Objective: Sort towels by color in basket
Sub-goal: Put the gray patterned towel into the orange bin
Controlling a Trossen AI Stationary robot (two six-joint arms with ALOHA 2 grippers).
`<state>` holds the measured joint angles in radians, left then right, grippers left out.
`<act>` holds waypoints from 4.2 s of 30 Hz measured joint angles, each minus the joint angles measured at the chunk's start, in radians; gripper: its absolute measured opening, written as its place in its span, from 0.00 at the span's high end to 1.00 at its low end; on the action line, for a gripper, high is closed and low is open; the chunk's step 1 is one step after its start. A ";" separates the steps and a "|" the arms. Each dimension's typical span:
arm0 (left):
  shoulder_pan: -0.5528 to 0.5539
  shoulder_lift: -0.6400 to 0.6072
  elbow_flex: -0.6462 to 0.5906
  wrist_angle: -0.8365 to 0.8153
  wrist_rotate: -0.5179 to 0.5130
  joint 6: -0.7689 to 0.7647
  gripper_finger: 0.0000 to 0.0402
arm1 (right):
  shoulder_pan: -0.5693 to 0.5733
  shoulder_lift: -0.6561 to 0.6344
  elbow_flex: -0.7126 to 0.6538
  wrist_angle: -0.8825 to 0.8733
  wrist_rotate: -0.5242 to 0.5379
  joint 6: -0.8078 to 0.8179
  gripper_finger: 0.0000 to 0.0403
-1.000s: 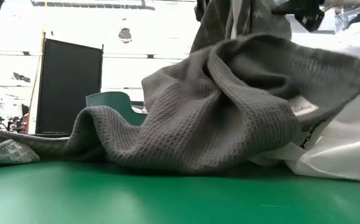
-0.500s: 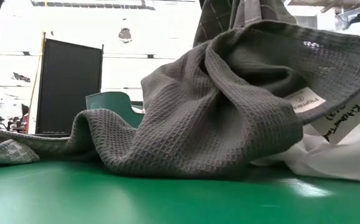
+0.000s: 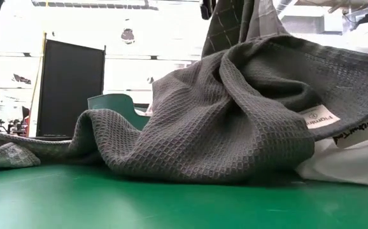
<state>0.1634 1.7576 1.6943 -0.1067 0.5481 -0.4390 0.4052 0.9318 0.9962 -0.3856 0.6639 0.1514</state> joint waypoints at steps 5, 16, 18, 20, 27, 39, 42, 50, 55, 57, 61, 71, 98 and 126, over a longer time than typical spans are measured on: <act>-0.007 0.000 0.000 -0.005 -0.038 0.016 1.00 | -0.065 0.068 0.000 0.033 -0.093 -0.001 0.23; -0.032 0.000 0.000 -0.002 -0.114 0.040 1.00 | -0.156 0.249 0.000 0.180 -0.160 -0.003 0.22; -0.032 0.000 0.000 -0.002 -0.115 0.040 1.00 | -0.164 0.262 -0.001 0.211 -0.174 -0.002 0.27; -0.030 0.000 0.000 0.002 -0.115 0.038 1.00 | -0.168 0.266 -0.001 0.227 -0.179 -0.002 0.32; -0.022 0.000 0.000 0.003 -0.115 0.029 0.98 | -0.164 0.258 -0.001 0.225 -0.179 -0.002 0.69; 0.014 -0.059 0.001 -0.060 -0.165 0.043 0.70 | -0.158 0.181 -0.002 0.120 -0.221 0.022 0.93; 0.030 -0.096 0.001 -0.123 -0.180 0.073 0.61 | -0.156 0.127 -0.002 0.065 -0.221 0.025 0.93; 0.070 -0.205 0.001 -0.273 -0.251 0.106 0.52 | -0.187 -0.005 -0.002 0.100 -0.215 0.031 0.93; 0.078 -0.225 0.001 -0.299 -0.266 0.105 0.53 | -0.246 -0.051 -0.002 0.332 -0.248 -0.046 0.93; 0.077 -0.224 0.001 -0.301 -0.264 0.104 0.54 | -0.261 -0.059 -0.002 0.469 -0.323 -0.093 0.93; 0.066 -0.222 0.001 -0.306 -0.210 0.082 0.54 | -0.272 -0.059 0.000 0.662 -0.442 -0.133 0.93; 0.021 -0.224 0.001 -0.358 -0.186 0.249 0.54 | -0.288 -0.043 0.129 0.711 -0.444 -0.368 0.93; 0.154 -0.352 0.001 -0.610 -0.256 0.355 0.54 | -0.802 0.124 0.269 0.129 -0.287 -0.106 0.93; 0.002 -0.238 0.000 -0.427 -0.400 0.273 0.54 | -0.621 0.021 0.267 -0.089 -0.633 -0.030 0.92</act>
<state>0.1652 1.5194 1.6947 -0.5338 0.1480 -0.1665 -0.2155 0.9529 1.2633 -0.4744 0.0305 0.1219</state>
